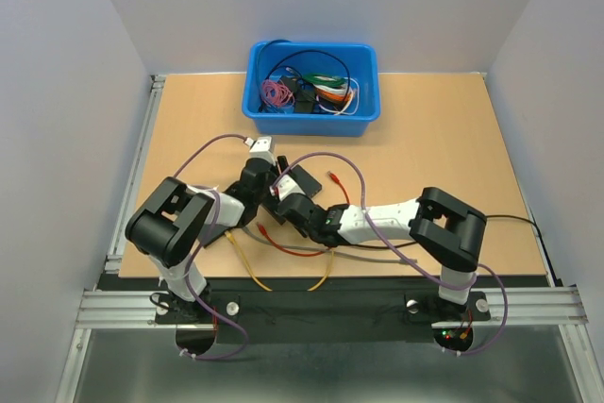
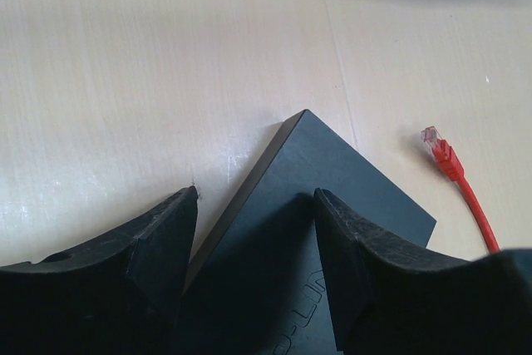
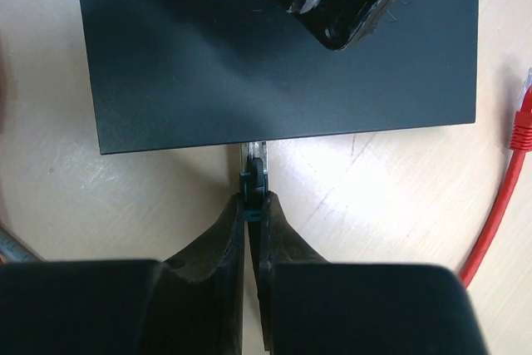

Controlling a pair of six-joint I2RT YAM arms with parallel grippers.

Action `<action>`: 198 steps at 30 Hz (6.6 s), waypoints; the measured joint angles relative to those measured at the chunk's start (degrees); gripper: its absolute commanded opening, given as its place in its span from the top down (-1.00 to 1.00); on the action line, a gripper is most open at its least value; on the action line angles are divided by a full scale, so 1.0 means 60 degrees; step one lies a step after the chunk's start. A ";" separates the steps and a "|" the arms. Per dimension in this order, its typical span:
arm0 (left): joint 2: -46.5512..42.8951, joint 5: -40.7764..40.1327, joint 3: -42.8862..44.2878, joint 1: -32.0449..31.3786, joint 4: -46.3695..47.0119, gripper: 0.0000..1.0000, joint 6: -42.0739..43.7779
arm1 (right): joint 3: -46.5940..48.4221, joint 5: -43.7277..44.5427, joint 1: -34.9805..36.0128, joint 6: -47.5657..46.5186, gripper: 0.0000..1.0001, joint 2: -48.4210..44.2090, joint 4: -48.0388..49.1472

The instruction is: Insert the plug into the switch port

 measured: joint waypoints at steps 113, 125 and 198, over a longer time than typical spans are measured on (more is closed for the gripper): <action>-0.5865 -0.0823 -0.0973 0.2448 -0.5348 -0.34 -0.0630 | 0.0936 -0.0608 0.0947 0.1326 0.99 0.1592 0.2892; -0.5249 -0.0820 -0.0499 0.2452 -0.5348 -0.37 -0.0627 | 0.0055 0.0200 0.0947 0.1231 0.99 -0.1213 0.2867; 0.1122 0.2772 0.2036 0.1337 -0.1545 -0.28 0.0226 | -0.2087 -0.0448 -0.1311 0.1144 0.99 -0.0619 0.4014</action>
